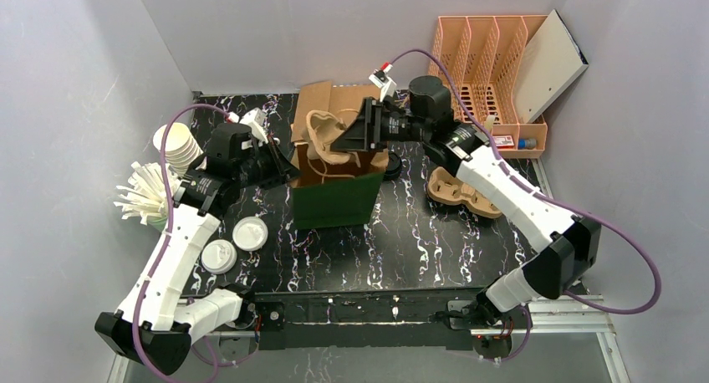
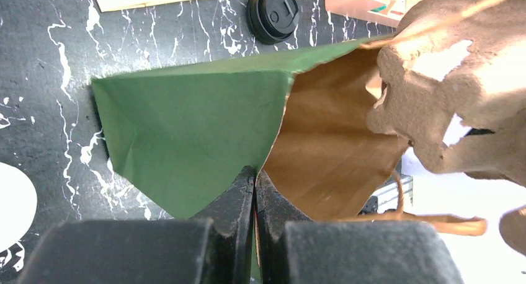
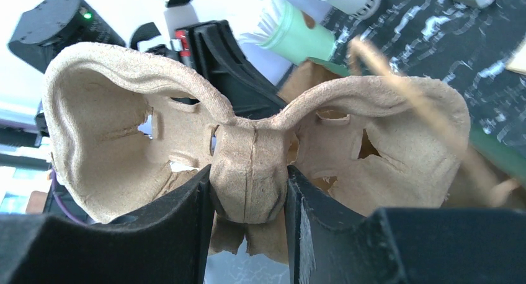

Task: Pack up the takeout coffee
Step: Place the cup tray in the takeout bag.

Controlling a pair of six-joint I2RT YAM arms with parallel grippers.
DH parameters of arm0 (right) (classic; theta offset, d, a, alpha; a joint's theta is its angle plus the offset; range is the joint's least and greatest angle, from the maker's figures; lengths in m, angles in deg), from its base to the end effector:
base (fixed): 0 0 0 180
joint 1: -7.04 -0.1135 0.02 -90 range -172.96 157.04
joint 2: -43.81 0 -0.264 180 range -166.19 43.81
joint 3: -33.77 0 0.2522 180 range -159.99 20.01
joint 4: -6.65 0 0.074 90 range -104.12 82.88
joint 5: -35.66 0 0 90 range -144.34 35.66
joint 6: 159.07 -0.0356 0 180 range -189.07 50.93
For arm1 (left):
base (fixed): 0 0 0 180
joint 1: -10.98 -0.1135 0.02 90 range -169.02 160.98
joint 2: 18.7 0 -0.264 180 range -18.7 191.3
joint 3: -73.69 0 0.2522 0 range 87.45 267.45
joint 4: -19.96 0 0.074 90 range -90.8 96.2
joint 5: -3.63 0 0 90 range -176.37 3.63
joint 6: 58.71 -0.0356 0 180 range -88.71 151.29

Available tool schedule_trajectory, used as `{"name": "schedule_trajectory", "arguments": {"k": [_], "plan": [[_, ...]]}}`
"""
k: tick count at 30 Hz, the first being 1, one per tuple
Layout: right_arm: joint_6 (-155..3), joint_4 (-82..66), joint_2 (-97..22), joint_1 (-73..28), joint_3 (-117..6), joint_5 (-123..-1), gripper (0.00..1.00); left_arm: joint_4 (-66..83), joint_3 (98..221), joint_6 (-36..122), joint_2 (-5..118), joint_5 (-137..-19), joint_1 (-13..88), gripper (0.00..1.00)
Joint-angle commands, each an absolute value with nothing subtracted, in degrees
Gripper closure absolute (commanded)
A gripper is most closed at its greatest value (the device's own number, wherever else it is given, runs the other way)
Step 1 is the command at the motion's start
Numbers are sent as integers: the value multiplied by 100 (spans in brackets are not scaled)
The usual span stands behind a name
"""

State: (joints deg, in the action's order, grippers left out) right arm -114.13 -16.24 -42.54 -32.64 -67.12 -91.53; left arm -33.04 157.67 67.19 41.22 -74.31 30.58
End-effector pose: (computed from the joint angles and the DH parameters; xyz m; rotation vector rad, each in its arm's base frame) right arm 0.2545 0.2391 0.4254 -0.4645 1.9323 1.5855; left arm 0.1983 -0.0785 0.3921 -0.1732 2.1593 -0.7958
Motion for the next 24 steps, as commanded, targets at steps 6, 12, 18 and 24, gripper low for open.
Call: {"name": "schedule_trajectory", "arguments": {"k": [6, 12, 18, 24], "plan": [[-11194, -2133, -3802, -3146, -6328, -8836, 64, -3093, 15218, 6684, 3756, -6842, 3032, 100], [-11095, -2233, -3936, -3146, -6342, -8880, 65, -3093, 15121, 6624, 3686, -6864, 3032, 100], [-10768, -2710, -4092, -3167, -6410, -8926, 66, -3097, 15134, 6657, 3645, -7063, 3032, 100], [-10487, -3010, -4176, -3216, -6469, -8642, 66, -3094, 15173, 6659, 3657, -7150, 3032, 97]]}}
